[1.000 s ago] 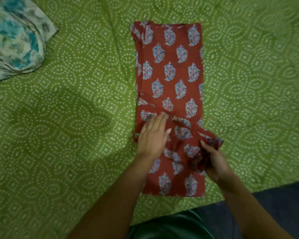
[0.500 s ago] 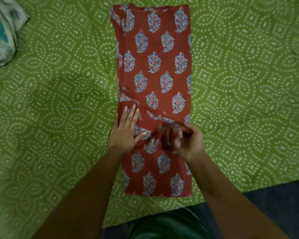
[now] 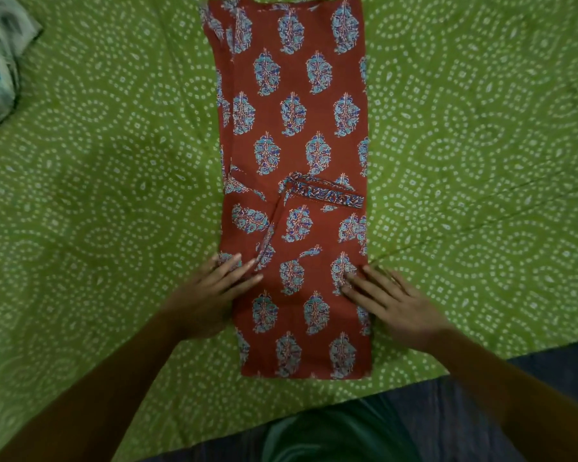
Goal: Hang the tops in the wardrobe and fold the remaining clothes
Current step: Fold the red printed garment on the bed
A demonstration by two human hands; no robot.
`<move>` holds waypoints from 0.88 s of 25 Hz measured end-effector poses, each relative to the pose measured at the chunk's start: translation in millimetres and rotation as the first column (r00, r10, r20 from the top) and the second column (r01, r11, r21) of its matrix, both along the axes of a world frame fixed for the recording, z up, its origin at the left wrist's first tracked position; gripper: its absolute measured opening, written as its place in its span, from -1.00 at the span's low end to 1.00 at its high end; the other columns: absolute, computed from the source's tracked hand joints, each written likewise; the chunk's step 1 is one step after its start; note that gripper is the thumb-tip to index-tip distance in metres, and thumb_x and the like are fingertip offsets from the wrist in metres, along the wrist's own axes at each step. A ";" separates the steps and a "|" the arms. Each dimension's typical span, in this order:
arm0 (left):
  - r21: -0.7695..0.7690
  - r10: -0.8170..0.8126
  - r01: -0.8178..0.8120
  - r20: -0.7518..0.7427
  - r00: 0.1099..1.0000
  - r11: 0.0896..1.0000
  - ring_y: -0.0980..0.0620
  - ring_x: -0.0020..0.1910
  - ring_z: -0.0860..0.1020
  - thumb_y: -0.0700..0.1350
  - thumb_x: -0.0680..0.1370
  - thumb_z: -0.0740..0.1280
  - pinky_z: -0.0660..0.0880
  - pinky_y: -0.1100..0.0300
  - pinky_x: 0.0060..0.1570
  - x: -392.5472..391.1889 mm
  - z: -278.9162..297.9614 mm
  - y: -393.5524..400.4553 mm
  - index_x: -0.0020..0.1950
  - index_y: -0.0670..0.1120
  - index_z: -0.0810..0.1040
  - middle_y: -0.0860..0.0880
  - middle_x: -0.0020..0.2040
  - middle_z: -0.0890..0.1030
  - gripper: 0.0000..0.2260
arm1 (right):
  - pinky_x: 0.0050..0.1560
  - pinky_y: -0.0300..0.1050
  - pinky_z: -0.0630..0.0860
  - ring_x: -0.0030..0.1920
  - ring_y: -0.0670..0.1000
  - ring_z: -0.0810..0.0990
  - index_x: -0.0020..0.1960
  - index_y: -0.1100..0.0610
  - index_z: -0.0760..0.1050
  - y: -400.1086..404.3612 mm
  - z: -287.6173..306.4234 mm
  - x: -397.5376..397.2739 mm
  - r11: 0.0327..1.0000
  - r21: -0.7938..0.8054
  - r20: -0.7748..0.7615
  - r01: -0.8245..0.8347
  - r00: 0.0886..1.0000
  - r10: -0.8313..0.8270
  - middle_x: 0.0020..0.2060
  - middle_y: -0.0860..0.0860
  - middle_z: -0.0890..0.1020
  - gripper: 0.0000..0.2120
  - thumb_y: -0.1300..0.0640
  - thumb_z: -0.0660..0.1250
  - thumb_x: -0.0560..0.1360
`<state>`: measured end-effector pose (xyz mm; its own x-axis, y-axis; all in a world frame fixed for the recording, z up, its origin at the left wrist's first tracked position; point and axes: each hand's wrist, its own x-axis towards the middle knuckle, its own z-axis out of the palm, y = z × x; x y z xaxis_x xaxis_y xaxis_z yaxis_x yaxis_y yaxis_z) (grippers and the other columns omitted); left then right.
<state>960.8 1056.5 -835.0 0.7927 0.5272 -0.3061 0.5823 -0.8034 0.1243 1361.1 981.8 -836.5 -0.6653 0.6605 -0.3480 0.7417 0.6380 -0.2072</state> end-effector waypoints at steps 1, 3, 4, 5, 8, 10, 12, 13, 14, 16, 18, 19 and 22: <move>0.010 -0.026 0.025 0.013 1.000 1.000 -0.08 0.53 0.06 0.08 0.43 0.15 0.04 -0.11 0.47 2.8 -6.1 -2.2 0.54 -0.01 0.18 -0.08 0.54 0.18 -0.33 | 0.47 0.15 0.02 0.52 0.12 0.06 0.56 0.08 0.05 8.0 -7.1 -5.5 0.996 0.018 0.019 -0.089 0.996 0.088 0.54 0.06 0.09 -0.29 0.24 -0.01 0.40; 0.001 -0.031 0.031 0.025 0.999 1.000 -0.10 0.52 0.09 -0.03 0.47 0.11 0.05 -0.06 0.46 12.4 -19.0 -1.3 0.55 -0.04 0.17 -0.10 0.53 0.18 -0.39 | 0.47 0.12 0.04 0.52 0.10 0.11 0.55 0.12 0.10 33.0 -24.0 -19.6 0.979 0.081 -0.003 -0.190 0.982 0.191 0.52 0.06 0.16 -0.38 0.25 -0.02 0.48; -0.020 -0.021 0.022 0.044 0.999 1.000 -0.11 0.51 0.12 -0.13 0.48 0.08 0.05 -0.04 0.47 16.6 -23.3 0.8 0.54 -0.05 0.17 -0.11 0.53 0.18 -0.41 | 0.47 0.09 0.07 0.50 0.09 0.18 0.52 0.13 0.17 47.0 -29.9 -23.7 0.974 0.096 -0.043 -0.203 0.977 0.208 0.49 0.05 0.24 -0.42 0.26 0.01 0.49; -0.071 0.012 -0.007 0.065 0.998 0.997 -0.10 0.51 0.15 -0.20 0.47 0.07 0.05 0.00 0.48 19.8 -23.2 3.6 0.53 -0.04 0.21 -0.10 0.53 0.20 -0.41 | 0.46 0.06 0.11 0.47 0.06 0.25 0.48 0.14 0.26 58.7 -32.1 -26.3 0.981 0.055 -0.090 -0.187 0.977 0.191 0.45 0.03 0.32 -0.44 0.27 0.05 0.48; -0.319 0.299 -0.216 0.242 0.923 0.923 -0.01 0.36 0.42 -0.16 0.43 0.16 0.22 0.15 0.40 25.3 -13.9 18.2 0.33 -0.07 0.51 -0.05 0.38 0.46 -0.53 | 0.39 -0.08 0.27 0.31 -0.04 0.48 0.28 0.03 0.53 75.9 -24.2 -29.3 0.907 -0.409 -0.321 0.106 0.913 -0.251 0.27 -0.05 0.55 -0.53 0.28 0.22 0.40; -0.562 0.765 -0.569 0.197 0.613 0.601 -0.08 0.08 0.61 -0.06 0.43 0.26 0.47 0.04 0.18 36.4 -2.9 36.3 0.15 -0.17 0.62 -0.13 0.12 0.64 -0.64 | 0.07 -0.14 0.55 -0.08 -0.15 0.65 -0.10 -0.10 0.68 99.8 1.0 -41.1 0.507 -0.775 -0.235 0.377 0.573 -0.785 -0.10 -0.12 0.70 -0.77 0.18 0.32 0.45; -0.628 0.941 -0.764 -0.147 0.306 0.151 -0.08 -0.07 0.54 -0.17 0.52 0.30 0.51 -0.08 0.08 51.4 1.2 74.7 0.14 -0.31 0.56 -0.23 0.02 0.62 -0.72 | -0.34 -0.28 0.54 -0.41 -0.19 0.60 -0.29 0.02 0.66 138.6 2.9 -48.6 0.045 -0.878 0.045 0.476 0.176 -0.983 -0.38 -0.08 0.68 -0.68 0.15 0.26 0.58; -0.632 0.936 -0.774 -0.291 0.198 -0.032 -0.08 -0.07 0.48 -0.23 0.57 0.25 0.48 -0.09 0.10 57.8 -6.0 95.0 0.17 -0.35 0.52 -0.30 0.07 0.59 -0.75 | -0.41 -0.28 0.53 -0.42 -0.12 0.61 -0.18 0.10 0.65 157.3 2.6 -49.1 -0.126 -0.871 0.185 0.475 0.081 -0.979 -0.30 0.01 0.70 -0.67 0.08 0.18 0.63; -0.640 0.915 -0.749 -0.385 0.120 -0.171 -0.09 -0.04 0.47 -0.21 0.63 0.18 0.44 -0.08 0.13 58.8 -11.9 114.7 0.22 -0.36 0.48 -0.34 0.14 0.56 -0.73 | -0.39 -0.24 0.56 -0.35 -0.05 0.64 -0.05 0.14 0.62 175.0 -3.7 -49.1 -0.240 -0.870 0.271 0.432 0.013 -0.962 -0.15 0.10 0.71 -0.64 0.00 0.11 0.64; -0.658 0.869 -0.656 -0.494 0.005 -0.370 -0.12 0.15 0.50 0.11 0.65 0.05 0.41 -0.02 0.19 61.7 -17.4 143.0 0.38 -0.25 0.40 -0.27 0.29 0.49 -0.50 | -0.19 0.01 0.65 -0.17 0.12 0.66 0.06 0.16 0.59 189.9 -11.0 -54.3 -0.356 -0.875 0.358 0.327 -0.055 -0.932 0.06 0.17 0.65 -0.53 -0.15 0.06 0.61; -0.681 0.897 -0.659 -0.441 0.019 -0.321 -0.17 0.27 0.47 0.40 0.53 -0.06 0.36 -0.01 0.30 60.7 -17.4 149.9 0.43 -0.11 0.38 -0.18 0.32 0.49 -0.26 | 0.10 0.23 0.55 0.02 0.17 0.61 0.12 0.15 0.56 186.7 -25.5 -56.5 -0.361 -0.879 0.333 0.312 -0.140 -0.932 0.22 0.22 0.56 -0.48 -0.26 0.12 0.55; -0.712 0.905 -0.637 -0.423 0.054 -0.295 -0.16 0.26 0.49 0.48 0.46 -0.05 0.34 -0.04 0.34 62.3 -12.8 149.1 0.39 -0.08 0.43 -0.15 0.29 0.52 -0.20 | 0.15 0.19 0.54 0.05 0.15 0.61 0.15 0.16 0.55 179.3 -20.9 -57.7 -0.343 -0.896 0.302 0.282 -0.178 -0.936 0.21 0.22 0.57 -0.46 -0.28 0.14 0.54; -0.757 0.939 -0.607 -0.340 0.050 -0.242 -0.07 -0.03 0.65 0.50 0.24 0.28 0.51 -0.01 0.16 65.5 12.0 126.5 -0.02 -0.03 0.67 -0.09 -0.03 0.69 -0.33 | -0.10 -0.19 0.61 -0.19 -0.07 0.69 0.05 0.15 0.58 154.9 -17.5 -57.8 -0.311 -0.898 0.221 0.310 -0.294 -0.930 -0.07 0.06 0.70 -0.64 -0.14 0.29 0.52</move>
